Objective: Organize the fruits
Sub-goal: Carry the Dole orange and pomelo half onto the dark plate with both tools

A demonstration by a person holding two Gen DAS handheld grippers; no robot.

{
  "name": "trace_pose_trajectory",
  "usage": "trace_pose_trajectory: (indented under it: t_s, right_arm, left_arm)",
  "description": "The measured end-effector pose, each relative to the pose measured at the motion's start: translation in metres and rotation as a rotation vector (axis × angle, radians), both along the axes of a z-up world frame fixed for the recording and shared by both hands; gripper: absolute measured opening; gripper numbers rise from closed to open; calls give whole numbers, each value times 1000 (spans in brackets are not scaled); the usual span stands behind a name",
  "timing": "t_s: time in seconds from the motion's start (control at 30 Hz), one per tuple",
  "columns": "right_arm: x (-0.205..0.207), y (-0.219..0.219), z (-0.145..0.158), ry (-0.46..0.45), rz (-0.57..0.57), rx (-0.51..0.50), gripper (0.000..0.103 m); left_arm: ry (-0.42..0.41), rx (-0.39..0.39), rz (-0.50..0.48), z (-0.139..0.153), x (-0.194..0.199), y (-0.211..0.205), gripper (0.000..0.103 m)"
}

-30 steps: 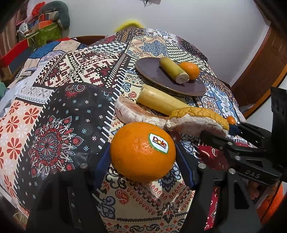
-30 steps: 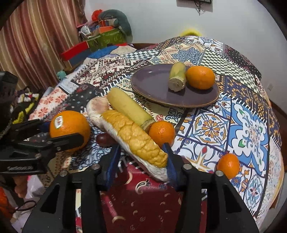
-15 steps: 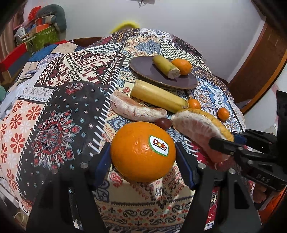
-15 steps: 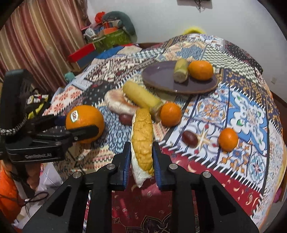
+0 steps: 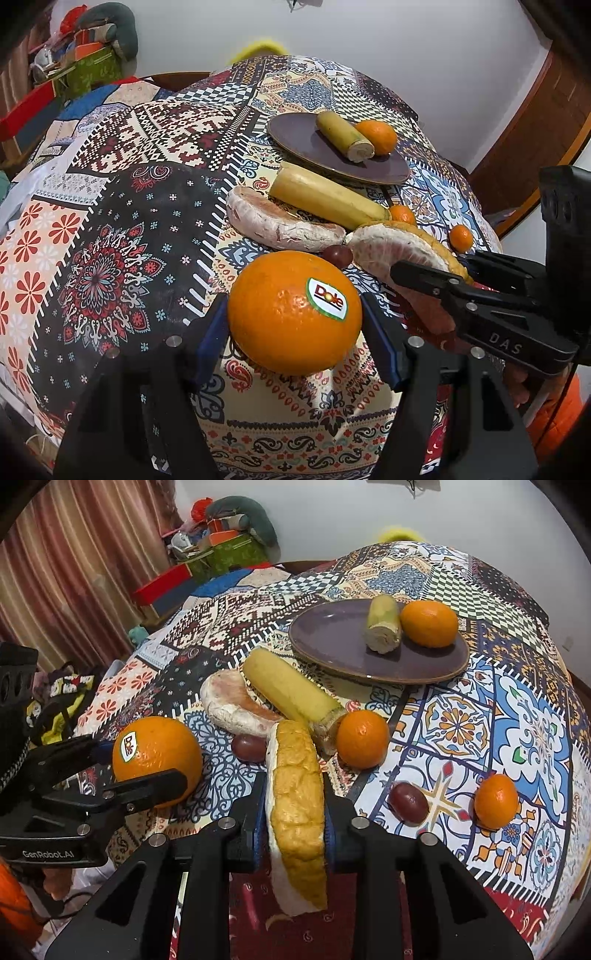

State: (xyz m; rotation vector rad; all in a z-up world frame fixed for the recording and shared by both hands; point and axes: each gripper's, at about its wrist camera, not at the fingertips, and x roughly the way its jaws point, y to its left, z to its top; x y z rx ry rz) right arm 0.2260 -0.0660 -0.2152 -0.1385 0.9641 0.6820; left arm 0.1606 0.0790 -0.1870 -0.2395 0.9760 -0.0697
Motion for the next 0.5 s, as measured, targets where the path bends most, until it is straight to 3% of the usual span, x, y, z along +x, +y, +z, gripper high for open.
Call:
trace_pose_trajectory:
  t_s: [0.5]
  right_arm:
    - [-1, -22, 50, -136, -58, 96, 22]
  left_arm:
    - [-94, 28, -3, 32, 18, -4, 68]
